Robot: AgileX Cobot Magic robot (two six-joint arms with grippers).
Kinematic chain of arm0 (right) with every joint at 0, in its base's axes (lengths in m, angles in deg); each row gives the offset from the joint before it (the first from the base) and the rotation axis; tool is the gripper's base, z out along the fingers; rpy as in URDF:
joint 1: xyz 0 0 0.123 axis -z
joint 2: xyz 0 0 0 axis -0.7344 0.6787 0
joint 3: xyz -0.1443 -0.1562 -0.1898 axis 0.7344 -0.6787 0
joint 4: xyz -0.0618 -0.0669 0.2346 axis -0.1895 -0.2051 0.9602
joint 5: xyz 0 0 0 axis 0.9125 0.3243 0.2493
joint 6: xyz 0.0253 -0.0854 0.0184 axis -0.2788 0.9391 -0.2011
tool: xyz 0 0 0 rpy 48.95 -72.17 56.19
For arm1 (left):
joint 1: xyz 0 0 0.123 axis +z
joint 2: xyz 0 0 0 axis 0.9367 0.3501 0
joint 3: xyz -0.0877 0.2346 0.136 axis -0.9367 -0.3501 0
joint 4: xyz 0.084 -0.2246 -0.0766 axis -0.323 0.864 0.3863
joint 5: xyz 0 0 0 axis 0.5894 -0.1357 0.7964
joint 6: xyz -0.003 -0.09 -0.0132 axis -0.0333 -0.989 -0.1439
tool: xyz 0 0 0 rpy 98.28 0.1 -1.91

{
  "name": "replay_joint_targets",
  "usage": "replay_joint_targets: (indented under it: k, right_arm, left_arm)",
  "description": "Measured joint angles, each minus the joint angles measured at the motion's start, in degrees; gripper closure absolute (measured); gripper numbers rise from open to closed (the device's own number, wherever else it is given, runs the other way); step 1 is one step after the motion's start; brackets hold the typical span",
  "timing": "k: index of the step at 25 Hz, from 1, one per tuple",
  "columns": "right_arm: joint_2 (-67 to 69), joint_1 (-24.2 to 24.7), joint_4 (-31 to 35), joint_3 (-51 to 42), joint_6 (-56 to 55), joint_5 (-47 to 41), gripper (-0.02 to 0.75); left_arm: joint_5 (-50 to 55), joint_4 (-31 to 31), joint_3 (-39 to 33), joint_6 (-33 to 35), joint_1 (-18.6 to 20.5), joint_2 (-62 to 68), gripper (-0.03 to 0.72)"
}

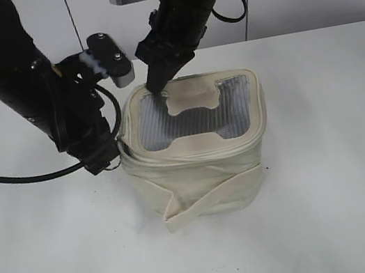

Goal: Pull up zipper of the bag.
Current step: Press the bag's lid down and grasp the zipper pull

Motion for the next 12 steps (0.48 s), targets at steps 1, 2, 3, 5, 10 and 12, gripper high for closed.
replay_joint_targets:
  k: [1, 2, 3, 5, 10, 12]
  right_arm:
    - [0.0, 0.0, 0.1, 0.0, 0.0, -0.2, 0.701]
    - [0.0, -0.1, 0.2, 0.0, -0.1, -0.4, 0.701]
    - [0.0, -0.1, 0.4, 0.0, -0.2, -0.5, 0.701]
    - [0.0, -0.2, 0.6, 0.0, -0.3, -0.9, 0.701]
    - [-0.2, -0.5, 1.2, -0.1, -0.4, -1.5, 0.701]
    - [-0.2, -0.6, 1.2, -0.1, -0.5, -1.5, 0.701]
  left_arm:
    - [0.9, 0.6, 0.1, -0.7, 0.0, -0.2, 0.683]
    - [1.6, 1.2, 0.1, -1.1, 0.1, -0.5, 0.683]
    - [2.2, 2.1, 0.1, -1.4, 0.1, -0.8, 0.683]
    - [3.5, 3.8, 0.1, -1.7, 0.2, -1.6, 0.683]
    - [6.5, 5.6, 0.1, -4.2, 0.2, -3.4, 0.683]
    - [6.8, 5.4, 0.1, -4.4, 0.1, -3.8, 0.683]
